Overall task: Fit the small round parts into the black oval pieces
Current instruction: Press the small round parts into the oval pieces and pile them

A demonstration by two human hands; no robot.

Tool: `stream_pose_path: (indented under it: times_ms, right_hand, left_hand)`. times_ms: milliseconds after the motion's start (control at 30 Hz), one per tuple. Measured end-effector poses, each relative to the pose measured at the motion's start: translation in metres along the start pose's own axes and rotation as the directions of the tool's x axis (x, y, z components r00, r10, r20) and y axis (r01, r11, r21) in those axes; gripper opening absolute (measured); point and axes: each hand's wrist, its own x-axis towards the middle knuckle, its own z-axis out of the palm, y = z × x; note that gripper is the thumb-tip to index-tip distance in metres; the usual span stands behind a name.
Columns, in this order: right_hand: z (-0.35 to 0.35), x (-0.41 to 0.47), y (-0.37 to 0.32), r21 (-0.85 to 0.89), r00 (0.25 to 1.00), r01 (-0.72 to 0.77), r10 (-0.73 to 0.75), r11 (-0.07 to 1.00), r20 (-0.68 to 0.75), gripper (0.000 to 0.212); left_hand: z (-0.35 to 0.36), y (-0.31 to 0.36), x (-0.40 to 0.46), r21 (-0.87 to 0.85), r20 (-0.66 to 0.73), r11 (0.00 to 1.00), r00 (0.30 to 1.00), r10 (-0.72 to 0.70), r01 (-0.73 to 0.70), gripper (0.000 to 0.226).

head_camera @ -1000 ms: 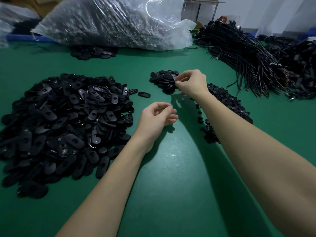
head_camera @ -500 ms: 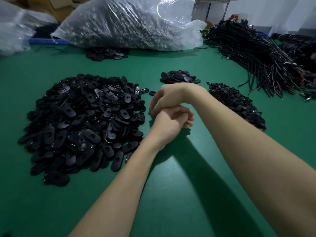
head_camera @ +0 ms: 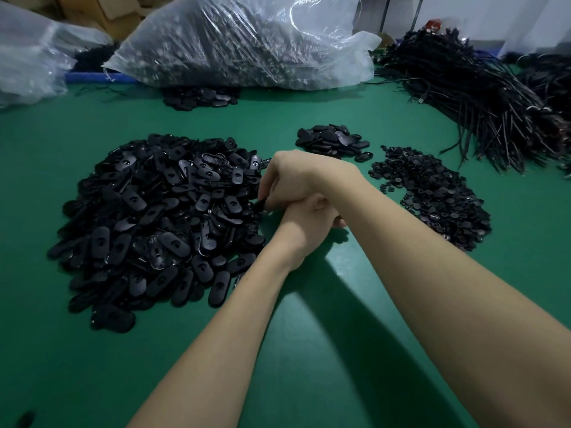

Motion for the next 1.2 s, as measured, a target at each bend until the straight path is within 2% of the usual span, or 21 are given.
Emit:
stream_pose_path:
  times_ms: [67, 167, 233, 300, 367, 500, 600, 700, 900, 1033, 1200]
  right_hand:
    - [-0.006, -0.007, 0.007, 0.053, 0.999, -0.008, 0.01, 0.999, -0.034, 0.01]
    - [-0.015, -0.024, 0.029, 0.205, 0.991, -0.023, 0.049, 0.979, -0.124, 0.011]
    - [-0.015, -0.04, 0.046, 0.399, 0.967, -0.006, 0.107, 0.917, -0.23, 0.014]
    - [-0.008, -0.058, 0.065, 0.589, 0.931, 0.014, 0.204, 0.808, -0.301, 0.018]
    - [0.0, -0.075, 0.083, 0.705, 0.916, -0.001, 0.283, 0.709, -0.283, 0.019]
    - [0.018, -0.103, 0.103, 0.852, 0.938, -0.027, 0.308, 0.524, -0.159, 0.018]
    - [0.026, -0.114, 0.108, 0.9, 0.939, -0.033, 0.321, 0.434, -0.121, 0.015]
    - [0.026, -0.118, 0.107, 0.921, 0.935, -0.035, 0.338, 0.388, -0.107, 0.009]
    - [0.024, -0.122, 0.107, 0.927, 0.955, -0.015, 0.281, 0.375, -0.098, 0.005]
    - [0.023, -0.122, 0.109, 0.94, 0.959, 0.003, 0.265, 0.342, -0.099, 0.009]
    - [0.022, -0.123, 0.108, 0.907, 0.96, -0.006, 0.257, 0.421, -0.113, 0.01]
  left_hand:
    - [0.001, 0.001, 0.001, -0.08, 0.04, 0.995, 0.997, 0.063, -0.06, 0.024]
    - [0.001, 0.0, 0.002, -0.231, 0.03, 0.967, 0.993, 0.117, -0.107, 0.02]
    - [0.001, -0.002, 0.003, -0.22, 0.037, 0.969, 0.992, 0.125, -0.114, 0.022]
    - [0.002, -0.003, 0.003, -0.219, 0.049, 0.968, 0.99, 0.133, -0.119, 0.023]
    - [0.002, -0.004, 0.005, -0.251, 0.048, 0.962, 0.991, 0.127, -0.111, 0.023]
    - [-0.002, -0.006, 0.008, -0.375, 0.004, 0.924, 0.997, 0.081, -0.074, 0.005]
    - [-0.005, -0.007, 0.007, -0.399, 0.012, 0.914, 0.997, 0.083, -0.071, 0.025]
    - [-0.01, -0.008, 0.005, -0.259, 0.082, 0.959, 0.987, 0.139, -0.113, 0.034]
    - [-0.011, -0.006, 0.001, -0.152, 0.127, 0.978, 0.978, 0.165, -0.146, 0.028]
    - [-0.011, -0.007, 0.003, -0.176, 0.134, 0.975, 0.978, 0.161, -0.137, 0.023]
    - [-0.011, -0.01, 0.005, -0.239, 0.165, 0.962, 0.97, 0.176, -0.134, 0.02]
